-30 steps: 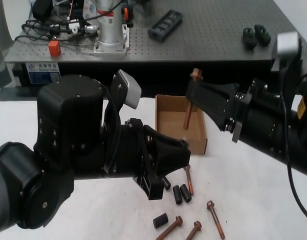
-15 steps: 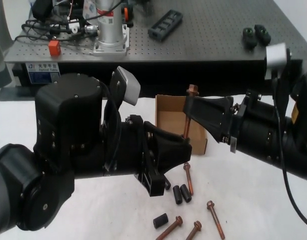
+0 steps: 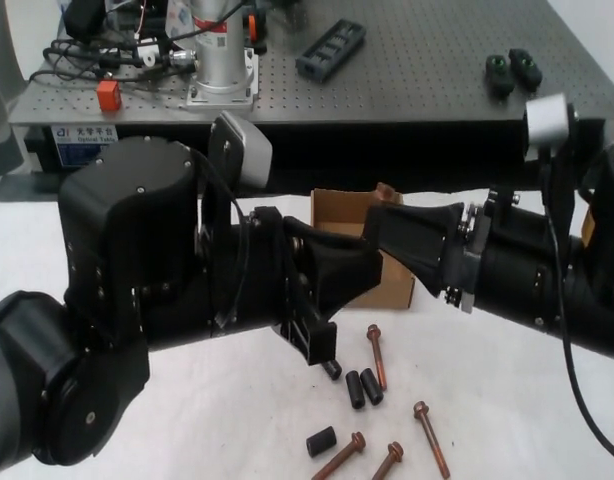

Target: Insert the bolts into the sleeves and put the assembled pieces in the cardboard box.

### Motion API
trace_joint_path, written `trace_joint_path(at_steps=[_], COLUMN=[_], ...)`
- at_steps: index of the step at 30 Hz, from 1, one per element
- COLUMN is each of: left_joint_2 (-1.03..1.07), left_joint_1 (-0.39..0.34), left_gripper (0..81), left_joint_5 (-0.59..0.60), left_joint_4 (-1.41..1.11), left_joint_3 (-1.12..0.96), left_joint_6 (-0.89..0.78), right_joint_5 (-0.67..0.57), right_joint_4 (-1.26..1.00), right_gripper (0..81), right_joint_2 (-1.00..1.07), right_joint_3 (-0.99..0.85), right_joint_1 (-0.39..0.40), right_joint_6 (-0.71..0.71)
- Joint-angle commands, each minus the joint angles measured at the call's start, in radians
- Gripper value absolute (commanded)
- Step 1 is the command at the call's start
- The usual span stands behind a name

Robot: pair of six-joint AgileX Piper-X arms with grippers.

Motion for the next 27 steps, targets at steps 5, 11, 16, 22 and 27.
trace_joint_path(at_steps=[5, 11, 16, 22, 27], left_joint_2=[0.012, 0.280, 0.599, 0.936, 1.077], left_joint_1=[0.010, 0.060, 0.060, 0.060, 0.060], left_gripper=[0.7, 0.7, 0.7, 0.7, 0.7], left_joint_5=[-0.291, -0.392, -0.453, -0.514, -0.549], left_joint_4=[-0.037, 0.242, 0.673, 0.995, 1.087], left_joint_3=[-0.038, -0.355, -0.803, -1.245, -1.424], left_joint_6=[-0.029, -0.079, 0.054, 0.144, 0.149], right_joint_5=[-0.063, -0.007, 0.188, 0.377, 0.434], right_joint_4=[0.018, 0.413, 0.842, 1.049, 1.080], right_gripper=[39.0, 36.3, 36.3, 36.3, 31.2], right_joint_2=[-0.067, -0.208, -0.203, -0.037, 0.167], right_joint_3=[-0.003, -0.003, -0.030, -0.106, -0.195], right_joint_1=[-0.088, -0.239, -0.231, -0.148, -0.088], right_joint_6=[0.017, -0.146, -0.299, -0.384, -0.422])
